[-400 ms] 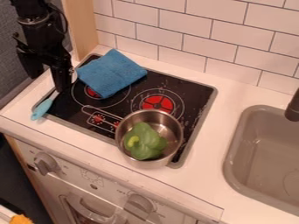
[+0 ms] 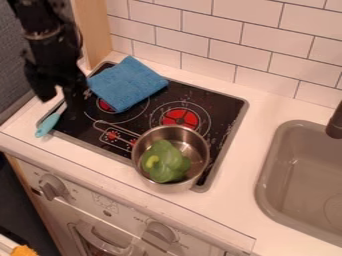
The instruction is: Move the capsicum from silver pot to blue cloth
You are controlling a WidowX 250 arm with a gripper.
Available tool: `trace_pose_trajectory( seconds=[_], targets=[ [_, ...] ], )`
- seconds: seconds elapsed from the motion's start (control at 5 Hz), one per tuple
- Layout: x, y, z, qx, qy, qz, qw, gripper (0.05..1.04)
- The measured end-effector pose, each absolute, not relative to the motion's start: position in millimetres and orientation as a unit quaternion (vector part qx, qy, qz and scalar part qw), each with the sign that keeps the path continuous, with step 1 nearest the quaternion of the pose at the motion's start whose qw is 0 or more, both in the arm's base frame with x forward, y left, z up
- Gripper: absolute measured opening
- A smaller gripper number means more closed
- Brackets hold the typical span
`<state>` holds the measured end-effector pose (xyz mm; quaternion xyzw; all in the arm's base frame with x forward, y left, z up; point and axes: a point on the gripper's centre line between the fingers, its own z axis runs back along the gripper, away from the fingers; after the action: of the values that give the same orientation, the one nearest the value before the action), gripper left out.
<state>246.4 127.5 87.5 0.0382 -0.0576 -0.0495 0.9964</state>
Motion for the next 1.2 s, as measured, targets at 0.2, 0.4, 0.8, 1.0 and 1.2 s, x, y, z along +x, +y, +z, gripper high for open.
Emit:
trace_pose_trajectory(
  seconds=[0.2, 0.4, 0.8, 1.0, 1.2],
  targets=[
    [229, 96, 103, 0.032, -0.081, -0.093, 0.992, 0.999],
    [213, 54, 103, 0.022, -0.088, -0.156, 0.984, 0.999],
    [208, -7, 82, -0.009, -0.072, -0.238, 0.968, 0.999],
    [210, -15, 71, -0.009, -0.054, -0.240, 0.969, 0.999],
    [212, -15, 68, -0.009, -0.050, -0.238, 0.970, 0.999]
  ],
)
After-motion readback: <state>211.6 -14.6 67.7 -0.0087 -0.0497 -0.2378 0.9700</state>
